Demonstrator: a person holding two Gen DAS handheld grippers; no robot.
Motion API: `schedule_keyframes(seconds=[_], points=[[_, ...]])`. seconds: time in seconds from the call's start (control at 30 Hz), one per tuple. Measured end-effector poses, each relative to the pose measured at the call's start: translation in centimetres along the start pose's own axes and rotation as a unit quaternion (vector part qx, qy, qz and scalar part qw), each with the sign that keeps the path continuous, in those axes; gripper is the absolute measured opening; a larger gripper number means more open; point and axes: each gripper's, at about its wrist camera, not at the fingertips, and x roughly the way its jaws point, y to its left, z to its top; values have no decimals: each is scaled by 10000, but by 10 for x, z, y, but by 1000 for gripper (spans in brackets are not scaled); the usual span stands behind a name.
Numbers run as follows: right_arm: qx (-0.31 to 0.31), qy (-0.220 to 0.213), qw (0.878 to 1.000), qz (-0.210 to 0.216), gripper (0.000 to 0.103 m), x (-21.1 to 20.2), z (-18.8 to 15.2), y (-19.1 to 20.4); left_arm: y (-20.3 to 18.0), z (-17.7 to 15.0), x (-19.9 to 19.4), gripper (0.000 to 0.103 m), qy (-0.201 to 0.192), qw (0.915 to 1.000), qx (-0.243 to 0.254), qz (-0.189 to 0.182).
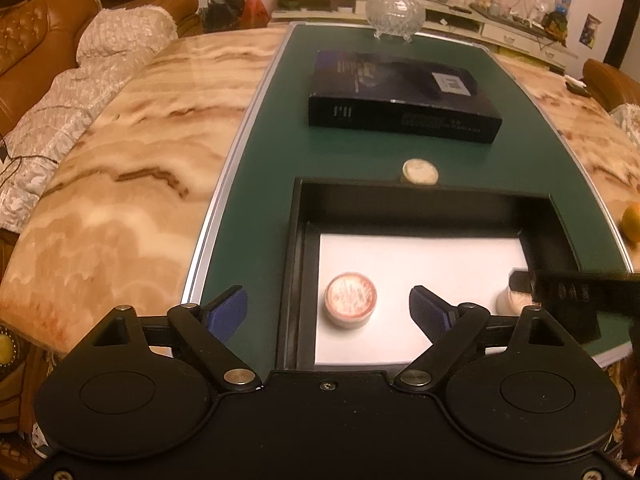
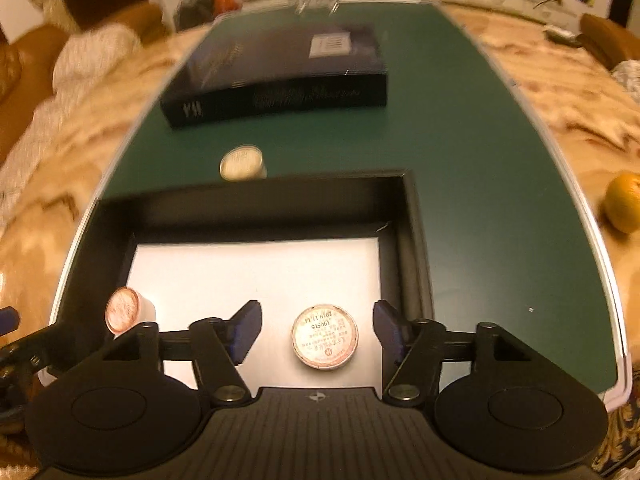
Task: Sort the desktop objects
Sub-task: 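Open the right gripper and lift it away from the tray, then move the left gripper to the last tin on the table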
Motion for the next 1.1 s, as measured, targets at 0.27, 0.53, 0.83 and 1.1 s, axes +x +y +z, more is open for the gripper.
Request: schedule_keyframes(seconds=[0.27,0.53,0.83,1.1], points=[[664,-632,9957,-107,82,-31,-42,1,-24,30,6,98,-193,9997,159,73],[1011,-1343,9842,-551,103,-55,-56,-8,-61,55,26,100,-276,9989,364,120],[1525,-1302,9780,-581,103,-52,-61,-28,-83,74,56,100,-277,9994,217,73],[1582,-1397,9756,-608,103,-55,-65,-29,-94,85,86,100,-158,9992,314,211]])
